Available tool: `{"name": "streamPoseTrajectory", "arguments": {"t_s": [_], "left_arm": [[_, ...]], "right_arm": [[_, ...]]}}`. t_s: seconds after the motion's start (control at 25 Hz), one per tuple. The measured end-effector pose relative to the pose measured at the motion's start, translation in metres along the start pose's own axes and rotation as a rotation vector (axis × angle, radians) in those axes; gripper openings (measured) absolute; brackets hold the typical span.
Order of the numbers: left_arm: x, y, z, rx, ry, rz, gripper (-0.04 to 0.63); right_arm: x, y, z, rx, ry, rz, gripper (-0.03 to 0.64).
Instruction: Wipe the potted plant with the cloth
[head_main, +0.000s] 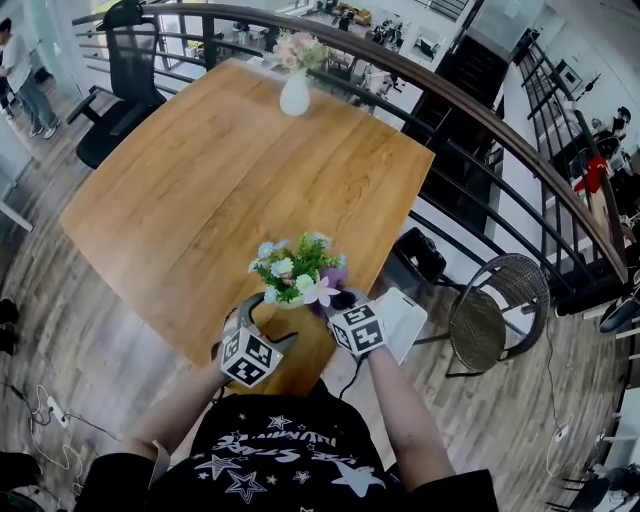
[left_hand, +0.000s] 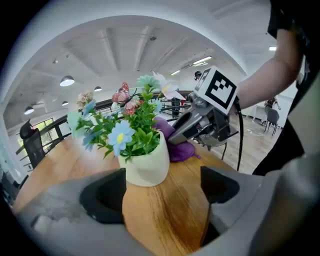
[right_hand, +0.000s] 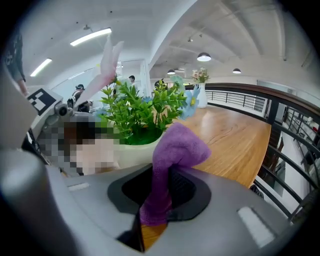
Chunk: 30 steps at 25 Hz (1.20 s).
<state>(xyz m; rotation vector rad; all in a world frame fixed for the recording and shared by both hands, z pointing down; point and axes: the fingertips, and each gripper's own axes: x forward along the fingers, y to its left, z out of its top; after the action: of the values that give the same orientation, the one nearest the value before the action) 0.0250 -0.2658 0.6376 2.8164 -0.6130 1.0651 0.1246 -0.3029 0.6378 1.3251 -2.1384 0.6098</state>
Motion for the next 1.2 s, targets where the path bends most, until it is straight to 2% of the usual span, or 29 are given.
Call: {"name": "streamPoseTrajectory", "arguments": {"t_s": [0.08, 0.2, 0.28, 0.4, 0.52, 0.64, 0.68, 0.72, 0.76, 1.0, 1.2], "left_arm": [[-0.002, 0.008, -0.009, -0.022, 0.004, 0.017, 0.485], [0.000, 0.021, -0.011, -0.039, -0.021, -0.005, 0.487], [0.006, 0.030, -0.003, 0.001, -0.064, -0.026, 0.488], [0.017, 0.037, 0.005, 0.103, -0.101, -0.071, 0.488], [0.028, 0.045, 0.005, 0.176, -0.082, -0.108, 0.488], [0.035, 0.050, 0.000, 0.212, -0.033, -0.149, 0.486], [0.036, 0.051, -0.002, 0.222, -0.018, -0.155, 0.461], [0.036, 0.052, -0.003, 0.231, -0.007, -0.157, 0.394], [0.037, 0.053, -0.003, 0.236, -0.003, -0.157, 0.390], [0.038, 0.052, 0.003, 0.208, 0.015, -0.133, 0.385], [0.043, 0.052, 0.007, 0.141, 0.037, -0.066, 0.383]], "right_arm": [[0.001, 0.000, 0.000, -0.001, 0.001, -0.001, 0.081], [0.000, -0.001, 0.000, 0.003, 0.003, 0.001, 0.081], [0.000, -0.001, 0.000, 0.003, 0.005, 0.002, 0.081], [0.002, -0.003, 0.000, 0.002, 0.011, 0.005, 0.081], [0.005, -0.003, 0.001, -0.002, 0.015, 0.010, 0.081], [0.007, -0.004, 0.001, -0.014, 0.020, 0.010, 0.081], [0.008, -0.005, 0.000, -0.017, 0.023, 0.009, 0.081], [0.008, -0.005, 0.000, -0.020, 0.025, 0.008, 0.081], [0.008, -0.005, 0.000, -0.021, 0.026, 0.007, 0.081], [0.005, -0.005, 0.001, -0.015, 0.026, 0.012, 0.081], [0.003, 0.007, -0.001, -0.018, 0.032, 0.030, 0.081]]}}
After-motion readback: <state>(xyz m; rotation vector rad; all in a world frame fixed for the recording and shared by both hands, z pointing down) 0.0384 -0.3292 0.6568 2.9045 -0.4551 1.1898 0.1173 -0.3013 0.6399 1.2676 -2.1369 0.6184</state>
